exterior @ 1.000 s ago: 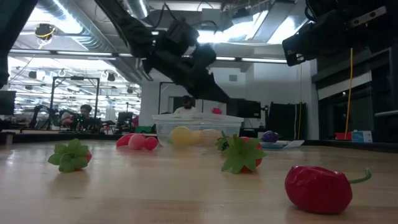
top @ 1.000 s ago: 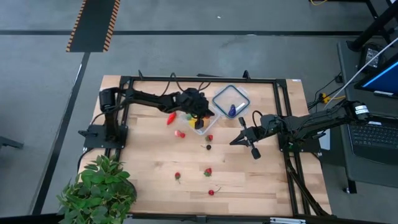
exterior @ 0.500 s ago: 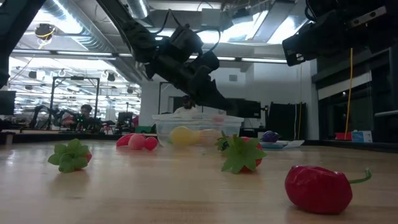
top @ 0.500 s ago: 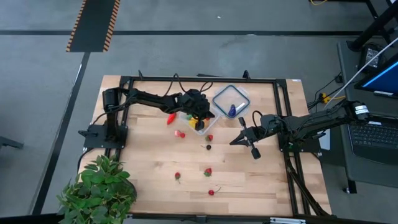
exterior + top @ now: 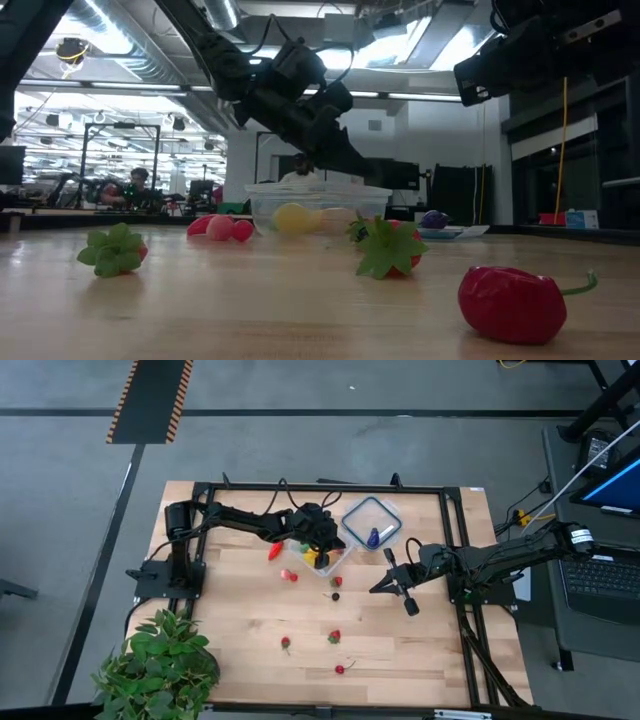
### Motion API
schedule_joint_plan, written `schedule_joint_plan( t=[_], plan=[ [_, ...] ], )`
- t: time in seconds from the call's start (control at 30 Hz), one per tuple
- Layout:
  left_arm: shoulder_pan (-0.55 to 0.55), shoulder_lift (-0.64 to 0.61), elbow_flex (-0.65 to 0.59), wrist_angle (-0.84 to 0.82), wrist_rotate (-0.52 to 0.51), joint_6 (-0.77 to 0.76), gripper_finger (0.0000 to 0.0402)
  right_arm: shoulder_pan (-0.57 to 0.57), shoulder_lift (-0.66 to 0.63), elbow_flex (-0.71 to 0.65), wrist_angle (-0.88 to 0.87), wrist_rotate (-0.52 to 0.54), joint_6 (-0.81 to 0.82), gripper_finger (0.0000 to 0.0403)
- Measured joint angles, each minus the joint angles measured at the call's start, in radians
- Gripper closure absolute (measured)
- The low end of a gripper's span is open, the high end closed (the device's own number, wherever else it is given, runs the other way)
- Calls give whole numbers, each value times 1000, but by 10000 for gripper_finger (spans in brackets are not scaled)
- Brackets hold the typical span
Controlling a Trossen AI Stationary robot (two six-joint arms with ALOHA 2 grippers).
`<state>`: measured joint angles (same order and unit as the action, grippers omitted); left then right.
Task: Pick and placing Produce into tupperware
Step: Put the middle red cherry into the transparent container, then put the middle red strawberry into the transparent container
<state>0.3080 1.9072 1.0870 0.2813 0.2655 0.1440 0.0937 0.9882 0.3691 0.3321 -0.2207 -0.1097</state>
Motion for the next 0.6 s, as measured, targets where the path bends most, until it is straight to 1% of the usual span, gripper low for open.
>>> schedule_joint_plan(
  t=[0.1,0.33,0.47,0.6],
  plan=[
    [0,0,0,0,-17,0,362,0,0,0,0,0,0,396],
    [-6,-14,-1,18,-17,20,342,0,0,0,-1,0,0,396],
    [-26,-56,-1,26,-12,-3,342,0,0,0,-3,0,0,396],
    [-70,-89,0,22,-11,-3,354,0,0,0,-2,0,0,396]
  ],
)
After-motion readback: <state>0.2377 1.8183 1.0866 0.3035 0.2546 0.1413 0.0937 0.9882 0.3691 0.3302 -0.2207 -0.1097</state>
